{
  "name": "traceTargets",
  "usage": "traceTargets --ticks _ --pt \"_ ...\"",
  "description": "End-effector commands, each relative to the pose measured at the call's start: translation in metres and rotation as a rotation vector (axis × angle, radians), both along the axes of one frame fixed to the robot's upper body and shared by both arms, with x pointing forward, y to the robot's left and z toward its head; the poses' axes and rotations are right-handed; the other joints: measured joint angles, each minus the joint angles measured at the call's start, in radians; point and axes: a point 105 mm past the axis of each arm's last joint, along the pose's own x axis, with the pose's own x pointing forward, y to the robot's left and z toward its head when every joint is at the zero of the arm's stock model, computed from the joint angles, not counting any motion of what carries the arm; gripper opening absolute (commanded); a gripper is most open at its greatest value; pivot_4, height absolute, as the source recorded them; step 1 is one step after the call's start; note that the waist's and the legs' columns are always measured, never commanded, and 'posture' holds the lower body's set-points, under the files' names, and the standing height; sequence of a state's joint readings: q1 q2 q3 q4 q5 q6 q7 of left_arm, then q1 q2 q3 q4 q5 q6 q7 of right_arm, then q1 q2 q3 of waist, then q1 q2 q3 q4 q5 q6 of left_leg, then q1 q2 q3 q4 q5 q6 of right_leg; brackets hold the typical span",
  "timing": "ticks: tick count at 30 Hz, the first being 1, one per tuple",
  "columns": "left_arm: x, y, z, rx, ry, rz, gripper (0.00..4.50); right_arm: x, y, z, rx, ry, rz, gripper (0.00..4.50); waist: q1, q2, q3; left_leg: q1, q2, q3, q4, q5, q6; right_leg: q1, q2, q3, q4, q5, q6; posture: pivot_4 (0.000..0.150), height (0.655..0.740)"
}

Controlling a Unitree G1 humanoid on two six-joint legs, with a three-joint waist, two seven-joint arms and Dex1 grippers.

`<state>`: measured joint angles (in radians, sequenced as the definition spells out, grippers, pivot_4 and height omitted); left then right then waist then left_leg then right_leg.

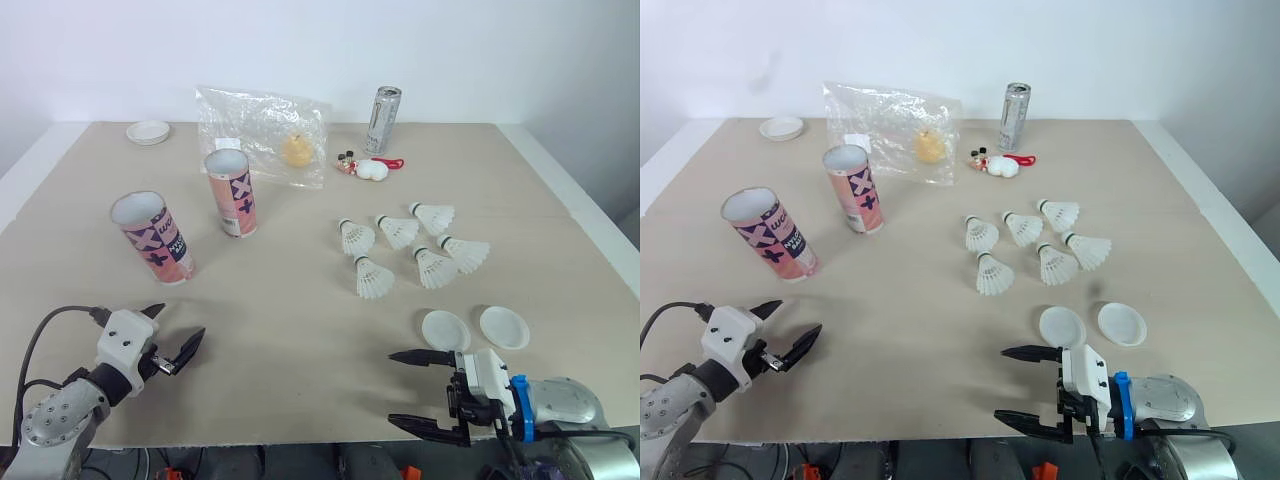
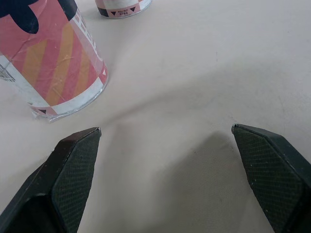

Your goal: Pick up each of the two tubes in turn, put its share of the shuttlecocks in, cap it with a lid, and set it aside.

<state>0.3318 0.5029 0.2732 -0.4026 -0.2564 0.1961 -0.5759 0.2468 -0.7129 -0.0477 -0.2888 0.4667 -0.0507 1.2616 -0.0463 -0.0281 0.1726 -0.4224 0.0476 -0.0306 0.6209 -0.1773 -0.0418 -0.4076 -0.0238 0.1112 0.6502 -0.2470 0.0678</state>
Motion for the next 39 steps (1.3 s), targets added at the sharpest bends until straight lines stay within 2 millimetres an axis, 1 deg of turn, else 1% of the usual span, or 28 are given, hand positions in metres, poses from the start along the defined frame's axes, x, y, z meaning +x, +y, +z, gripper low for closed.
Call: traceTargets --ticks 1,7,25,27,31,35,39 --pt "0.002 0.002 0.010 0.009 -0.039 -0.010 4.50 0.003 0.001 0.009 0.016 -0.025 -0.003 4.48 0.000 0.000 0.000 0.000 0.000 0.000 0.000 0.000 0.000 0.000 0.000 0.000 0.000 0.000 0.000 0.150 0.7400" --pt "-0.001 -0.002 0.014 0.015 -0.047 -0.096 4.50 0.006 0.004 0.012 0.031 -0.021 -0.012 4.48 0.000 0.000 0.000 0.000 0.000 0.000 0.000 0.000 0.000 0.000 0.000 0.000 0.000 0.000 0.000 0.150 0.7400" --pt "-0.004 -0.018 0.018 0.006 -0.039 -0.236 4.50 0.010 0.006 0.013 0.039 -0.025 -0.023 4.48 0.000 0.000 0.000 0.000 0.000 0.000 0.000 0.000 0.000 0.000 0.000 0.000 0.000 0.000 0.000 0.150 0.7400" --pt "-0.001 -0.013 0.019 0.004 -0.052 -0.188 4.50 0.016 0.007 0.021 0.071 -0.036 -0.050 4.48 0.000 0.000 0.000 0.000 0.000 0.000 0.000 0.000 0.000 0.000 0.000 0.000 0.000 0.000 0.000 0.150 0.7400" --pt "0.007 0.000 0.026 -0.043 -0.107 -0.037 4.50 0.034 0.012 0.048 0.140 -0.051 -0.103 4.48 0.000 0.000 0.000 0.000 0.000 0.000 0.001 0.000 0.000 0.000 0.000 0.000 0.000 0.001 0.000 0.150 0.7400" --pt "0.007 -0.003 0.026 -0.085 -0.160 0.116 4.50 0.062 0.030 0.083 0.182 -0.077 -0.091 4.48 -0.004 0.000 0.001 0.000 0.001 0.000 0.001 0.000 0.000 0.001 0.002 0.000 0.000 0.002 0.000 0.150 0.7400" --pt "0.007 -0.004 0.025 -0.115 -0.185 0.230 4.50 0.084 0.044 0.097 0.203 -0.073 -0.064 4.48 0.000 -0.004 0.000 0.000 0.001 0.000 0.001 0.000 0.001 0.001 0.002 0.001 0.000 0.003 0.001 0.150 0.7400"
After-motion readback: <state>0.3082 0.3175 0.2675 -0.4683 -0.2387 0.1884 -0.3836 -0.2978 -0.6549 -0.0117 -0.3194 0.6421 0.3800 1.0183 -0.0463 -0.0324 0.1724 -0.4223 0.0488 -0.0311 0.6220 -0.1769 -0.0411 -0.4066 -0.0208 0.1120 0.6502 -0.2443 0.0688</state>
